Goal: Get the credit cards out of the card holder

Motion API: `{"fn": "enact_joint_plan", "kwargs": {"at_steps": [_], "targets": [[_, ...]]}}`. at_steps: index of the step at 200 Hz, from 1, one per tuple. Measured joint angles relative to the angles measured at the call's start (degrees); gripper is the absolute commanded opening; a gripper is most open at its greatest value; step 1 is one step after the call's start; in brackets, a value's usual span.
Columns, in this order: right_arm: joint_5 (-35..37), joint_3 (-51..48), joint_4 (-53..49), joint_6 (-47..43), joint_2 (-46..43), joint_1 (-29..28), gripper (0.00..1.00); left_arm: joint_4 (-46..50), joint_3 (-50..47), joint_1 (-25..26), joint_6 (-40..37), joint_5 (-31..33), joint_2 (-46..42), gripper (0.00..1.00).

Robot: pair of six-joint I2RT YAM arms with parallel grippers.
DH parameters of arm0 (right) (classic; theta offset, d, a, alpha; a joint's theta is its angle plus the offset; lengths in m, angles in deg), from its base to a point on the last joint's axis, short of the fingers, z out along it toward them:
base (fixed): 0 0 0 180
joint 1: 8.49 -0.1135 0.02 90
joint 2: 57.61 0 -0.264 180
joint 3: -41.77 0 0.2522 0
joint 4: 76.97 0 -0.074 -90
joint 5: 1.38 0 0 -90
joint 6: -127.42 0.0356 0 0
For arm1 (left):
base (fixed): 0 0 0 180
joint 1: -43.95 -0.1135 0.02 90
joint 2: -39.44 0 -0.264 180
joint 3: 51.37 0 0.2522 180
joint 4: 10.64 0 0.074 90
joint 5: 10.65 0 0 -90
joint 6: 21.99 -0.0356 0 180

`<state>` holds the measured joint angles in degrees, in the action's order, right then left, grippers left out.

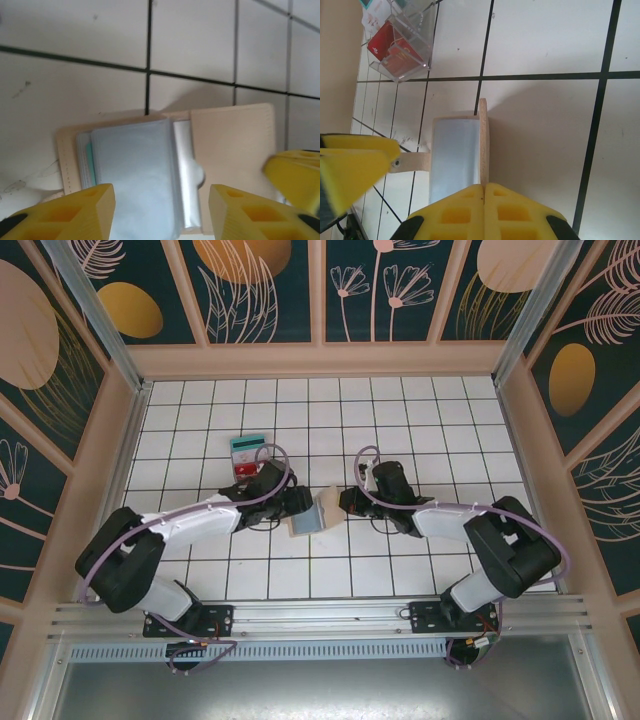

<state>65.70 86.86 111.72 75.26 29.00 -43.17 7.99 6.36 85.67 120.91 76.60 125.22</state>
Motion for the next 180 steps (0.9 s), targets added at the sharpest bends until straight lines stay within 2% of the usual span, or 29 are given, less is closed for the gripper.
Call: {"fn": "enact_joint_plan", "kwargs": {"at_steps": [112, 180], "targets": [[1.11, 1.03, 0.87, 0.68, 2.12, -1.73, 0.0, -0.39, -1.66, 0.2, 0.13, 0.02, 3.67, 0.49], [1.53, 1.66, 0.66, 0.66, 2.71, -1.86, 0.0, 0.59, -0.94, 0.42, 0.13, 2.34, 4.11, 0.48]]}}
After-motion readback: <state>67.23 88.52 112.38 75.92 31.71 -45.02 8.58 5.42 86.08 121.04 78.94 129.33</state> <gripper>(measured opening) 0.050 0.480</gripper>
